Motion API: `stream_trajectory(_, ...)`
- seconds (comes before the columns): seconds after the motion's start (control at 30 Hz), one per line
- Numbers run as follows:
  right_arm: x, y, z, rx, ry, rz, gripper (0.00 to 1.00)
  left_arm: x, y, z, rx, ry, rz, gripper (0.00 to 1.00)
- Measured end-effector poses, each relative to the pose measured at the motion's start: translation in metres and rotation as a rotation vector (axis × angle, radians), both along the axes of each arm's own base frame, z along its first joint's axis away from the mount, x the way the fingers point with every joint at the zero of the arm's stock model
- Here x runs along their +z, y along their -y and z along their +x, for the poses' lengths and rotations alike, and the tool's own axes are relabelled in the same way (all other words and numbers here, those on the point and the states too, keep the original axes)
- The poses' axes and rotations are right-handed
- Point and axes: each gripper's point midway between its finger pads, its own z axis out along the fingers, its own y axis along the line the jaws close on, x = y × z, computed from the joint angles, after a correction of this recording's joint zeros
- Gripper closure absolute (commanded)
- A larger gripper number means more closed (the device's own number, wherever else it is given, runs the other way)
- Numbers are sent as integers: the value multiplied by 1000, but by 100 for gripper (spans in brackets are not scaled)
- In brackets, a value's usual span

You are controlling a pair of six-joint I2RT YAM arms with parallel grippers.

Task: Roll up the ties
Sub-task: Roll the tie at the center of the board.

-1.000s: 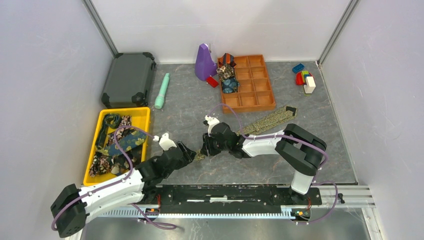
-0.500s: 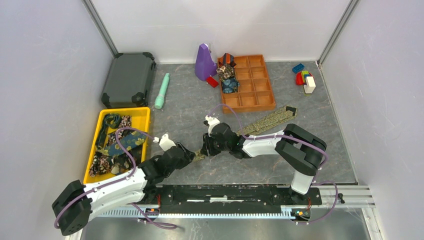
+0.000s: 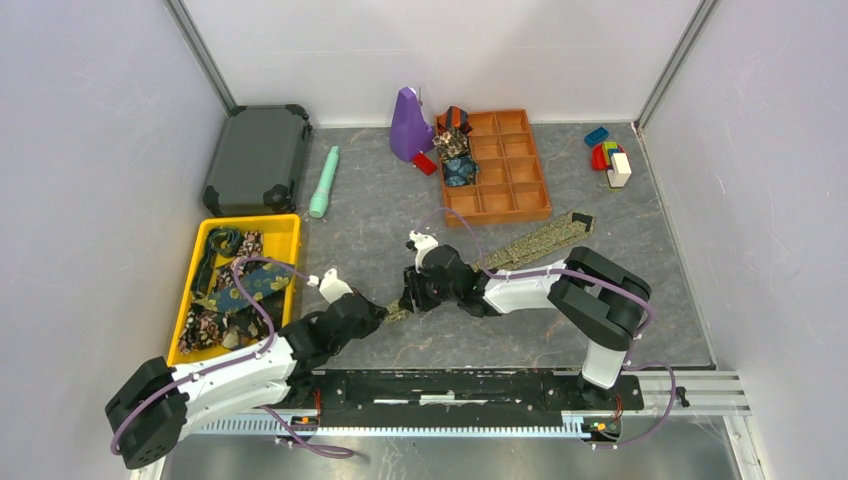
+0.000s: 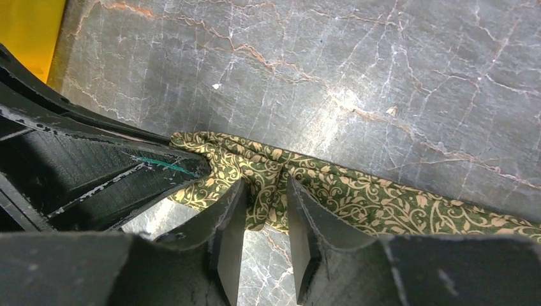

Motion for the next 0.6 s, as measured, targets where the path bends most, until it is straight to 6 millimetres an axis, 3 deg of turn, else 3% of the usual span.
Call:
stream_trajectory(0.3,15,0,10,11,23,-51,51,8,-4,-4,-7,-44,51,95)
stream_trajectory(0.47,41,0,11,29,64,-27,57,20,-7,-7,-17,-71,95,95)
stream_trajectory(0.6,51,-2,6,57,85,-17,67,27,-10,-11,-39,-98,147,96)
